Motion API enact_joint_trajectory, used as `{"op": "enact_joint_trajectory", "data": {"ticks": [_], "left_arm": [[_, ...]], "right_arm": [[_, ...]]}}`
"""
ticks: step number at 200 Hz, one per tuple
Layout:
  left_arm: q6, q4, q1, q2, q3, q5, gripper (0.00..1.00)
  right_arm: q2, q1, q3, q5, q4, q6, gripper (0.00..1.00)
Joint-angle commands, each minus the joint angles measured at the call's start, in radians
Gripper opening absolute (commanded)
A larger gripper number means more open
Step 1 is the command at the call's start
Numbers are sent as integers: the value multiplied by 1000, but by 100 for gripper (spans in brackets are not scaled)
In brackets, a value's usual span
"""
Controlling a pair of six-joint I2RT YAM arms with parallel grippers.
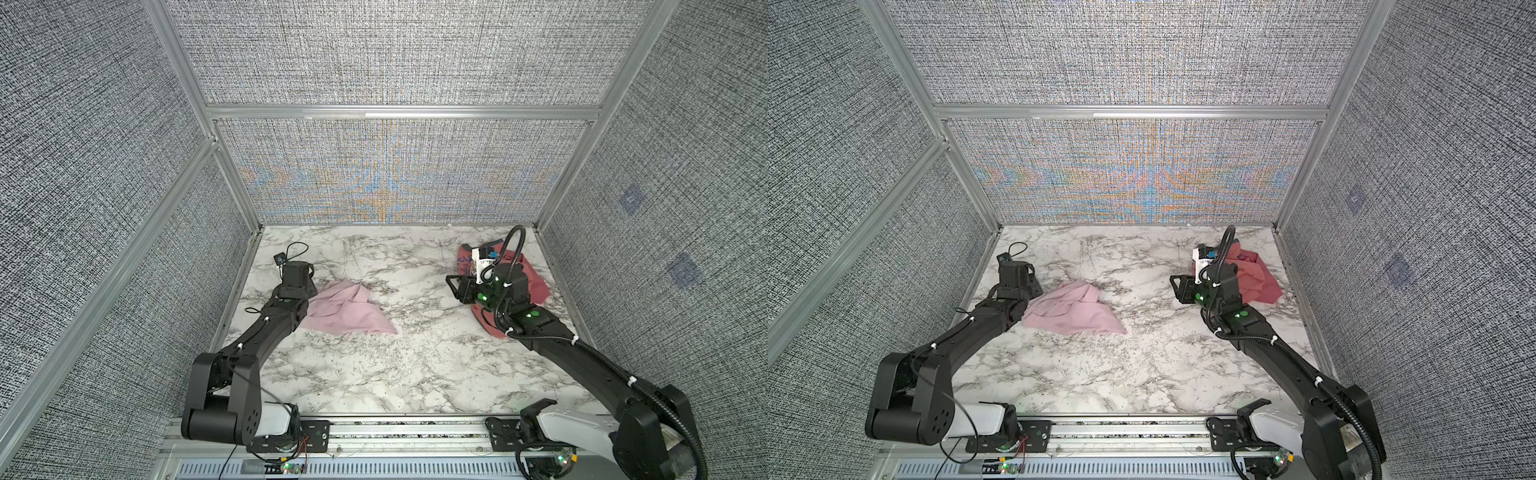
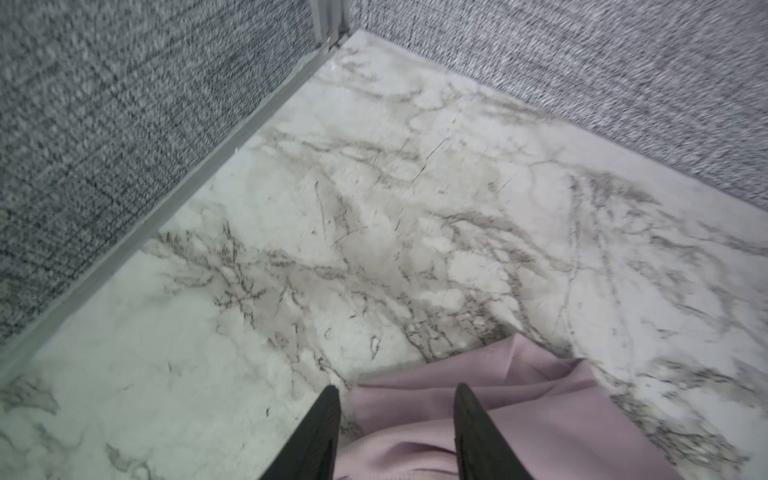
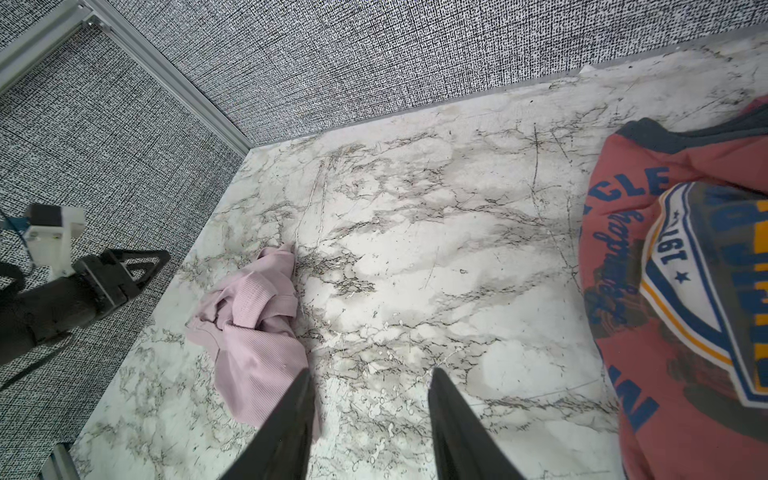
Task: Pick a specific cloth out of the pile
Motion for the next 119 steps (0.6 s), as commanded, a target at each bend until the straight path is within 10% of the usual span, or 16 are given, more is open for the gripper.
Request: {"op": "enact_joint_trajectory", "data": {"ticks": [1, 75, 119], "left_arm": [[101, -139, -82, -22, 67, 47, 47], [172, -294, -590, 187, 227, 7, 47], [190, -379, -708, 366, 321, 16, 47]], "right_arm": [[3, 0, 8, 2, 17, -3, 47], [-47, 0, -30, 12, 7, 19, 47], [-84, 0, -65, 34, 6, 22, 47]]}}
